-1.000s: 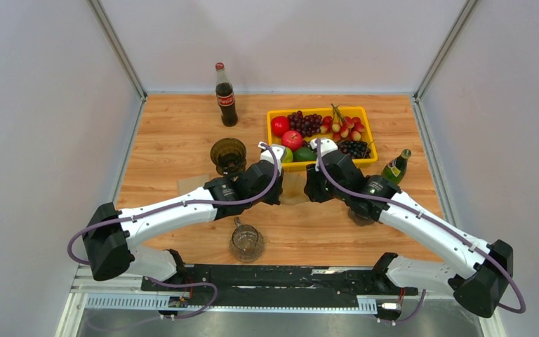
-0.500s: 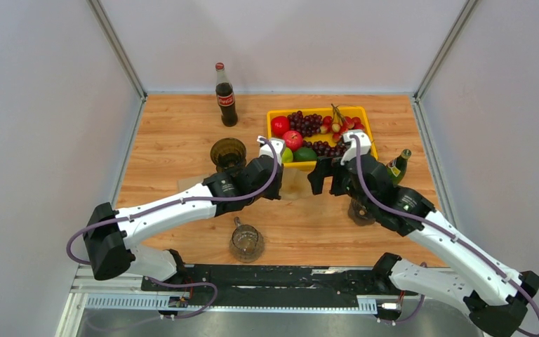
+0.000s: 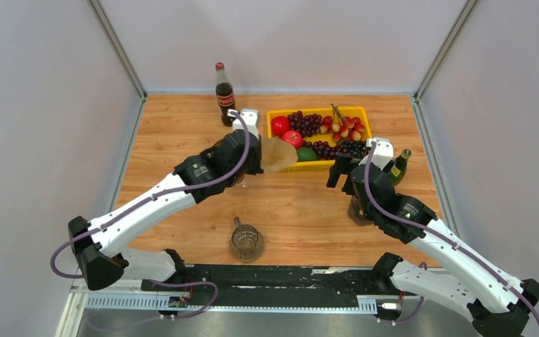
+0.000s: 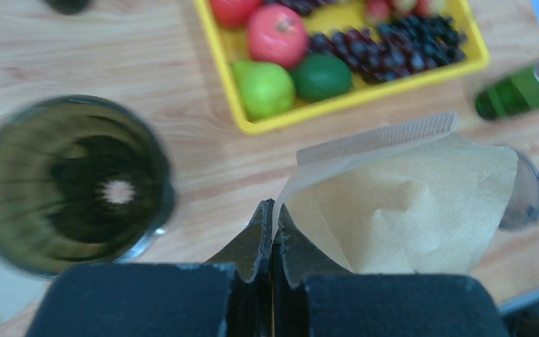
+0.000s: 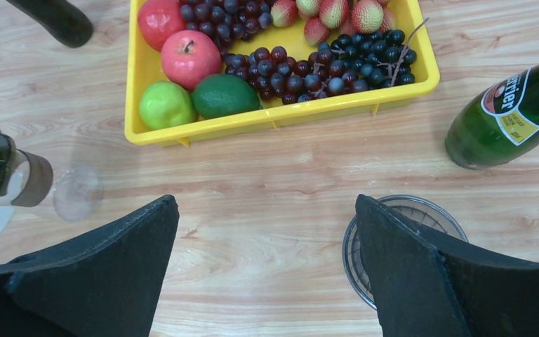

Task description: Place the coffee filter in the dripper

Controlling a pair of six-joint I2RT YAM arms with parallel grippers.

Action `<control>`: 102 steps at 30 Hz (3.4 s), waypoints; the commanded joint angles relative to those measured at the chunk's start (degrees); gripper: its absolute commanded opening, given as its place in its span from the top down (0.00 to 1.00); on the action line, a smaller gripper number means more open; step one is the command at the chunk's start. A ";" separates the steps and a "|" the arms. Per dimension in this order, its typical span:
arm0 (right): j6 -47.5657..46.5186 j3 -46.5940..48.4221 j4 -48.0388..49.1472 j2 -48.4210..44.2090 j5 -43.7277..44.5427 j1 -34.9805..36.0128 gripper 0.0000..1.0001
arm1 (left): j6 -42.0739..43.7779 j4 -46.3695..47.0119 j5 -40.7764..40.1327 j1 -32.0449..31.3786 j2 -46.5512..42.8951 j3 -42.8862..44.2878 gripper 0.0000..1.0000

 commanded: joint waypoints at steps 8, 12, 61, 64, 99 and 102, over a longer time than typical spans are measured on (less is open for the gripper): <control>0.46 -0.32 1.20 2.70 0.19 -0.16 0.00 | -2.37 -9.30 -3.32 16.00 -10.65 -0.65 0.97; 0.46 -0.45 1.24 2.73 0.27 -0.17 0.00 | -2.82 -7.96 -0.53 20.58 -12.92 -3.36 0.95; -0.63 -0.33 1.33 3.23 -2.32 -0.28 0.00 | 2.89 -5.90 16.56 28.51 -4.14 8.83 0.13; -0.68 -0.45 1.33 2.84 -2.38 -0.26 0.00 | 2.08 -6.70 18.10 29.71 -1.66 8.75 0.35; -0.95 -0.59 1.28 3.38 -2.46 -0.31 0.00 | 6.25 -8.55 32.86 33.54 9.92 3.93 0.73; -0.95 -0.55 1.33 3.43 -2.46 -0.26 0.00 | 6.51 -8.68 32.66 33.52 10.10 3.73 0.68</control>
